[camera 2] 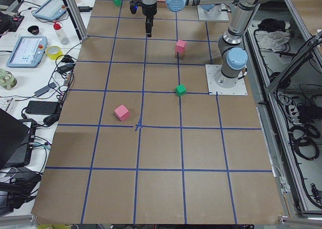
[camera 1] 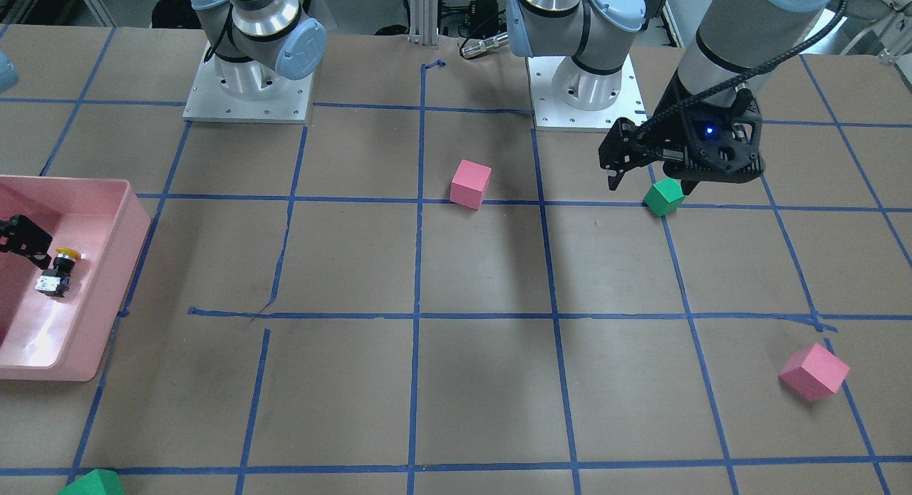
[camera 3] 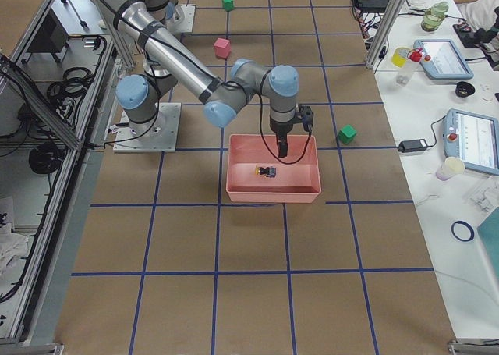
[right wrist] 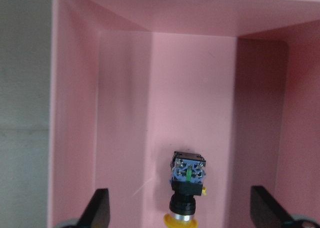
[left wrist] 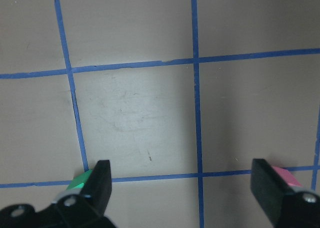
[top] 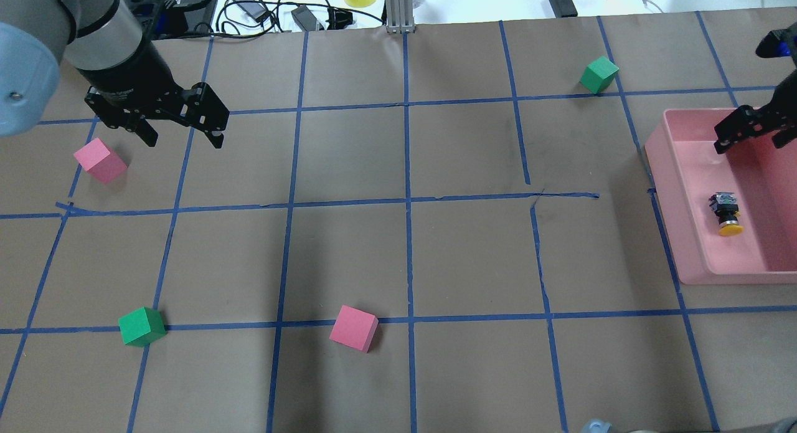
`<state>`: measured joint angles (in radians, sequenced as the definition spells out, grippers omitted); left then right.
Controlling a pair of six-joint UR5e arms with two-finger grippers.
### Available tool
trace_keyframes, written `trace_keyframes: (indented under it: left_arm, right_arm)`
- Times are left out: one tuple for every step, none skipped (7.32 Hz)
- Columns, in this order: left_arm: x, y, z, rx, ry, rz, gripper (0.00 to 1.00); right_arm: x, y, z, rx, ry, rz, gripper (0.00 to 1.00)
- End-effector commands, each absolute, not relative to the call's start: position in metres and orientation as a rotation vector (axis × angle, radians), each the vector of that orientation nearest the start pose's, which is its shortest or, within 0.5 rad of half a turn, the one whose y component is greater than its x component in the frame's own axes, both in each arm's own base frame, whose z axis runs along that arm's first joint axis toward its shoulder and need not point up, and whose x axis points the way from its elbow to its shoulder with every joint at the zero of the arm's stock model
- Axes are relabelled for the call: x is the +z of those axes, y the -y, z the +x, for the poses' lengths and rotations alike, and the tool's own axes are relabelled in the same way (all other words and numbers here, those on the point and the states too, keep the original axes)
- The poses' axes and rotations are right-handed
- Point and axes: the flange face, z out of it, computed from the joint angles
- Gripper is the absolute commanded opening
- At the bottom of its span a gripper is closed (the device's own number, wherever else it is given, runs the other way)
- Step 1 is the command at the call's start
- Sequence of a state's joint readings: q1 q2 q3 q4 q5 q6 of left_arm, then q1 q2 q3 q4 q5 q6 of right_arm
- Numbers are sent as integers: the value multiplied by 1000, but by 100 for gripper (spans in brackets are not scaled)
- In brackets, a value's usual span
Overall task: Align button upright
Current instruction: 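Move the right gripper down into the pink bin toward the push-button switch, then close the right gripper on the blue push-button switch inside the bin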
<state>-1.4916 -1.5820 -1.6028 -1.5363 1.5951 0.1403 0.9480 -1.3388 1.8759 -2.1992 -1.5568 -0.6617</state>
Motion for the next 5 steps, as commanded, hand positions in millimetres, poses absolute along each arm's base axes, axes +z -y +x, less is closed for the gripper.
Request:
trace_keyframes:
  left_arm:
    - [469,504,-90,25,-3109,122,100]
    - [468,504,-90,31,-3104,174,100]
    - [468,504,-90,32,-3101,191,100]
    - [469,504,-90,32,-3101,191,100]
    - [469,504,-90,31,-3103,191,100]
  right_arm:
    - [239,516,-219,-133,-3170,-128,100]
    - [225,519,-220,-127,-3145,-145,100]
    - [216,521,-221,-115,-3139,-163,100]
    - [214,520,-221,-110,-3136,-163,100]
    - [212,520,-220,-105,-3132,-163,100]
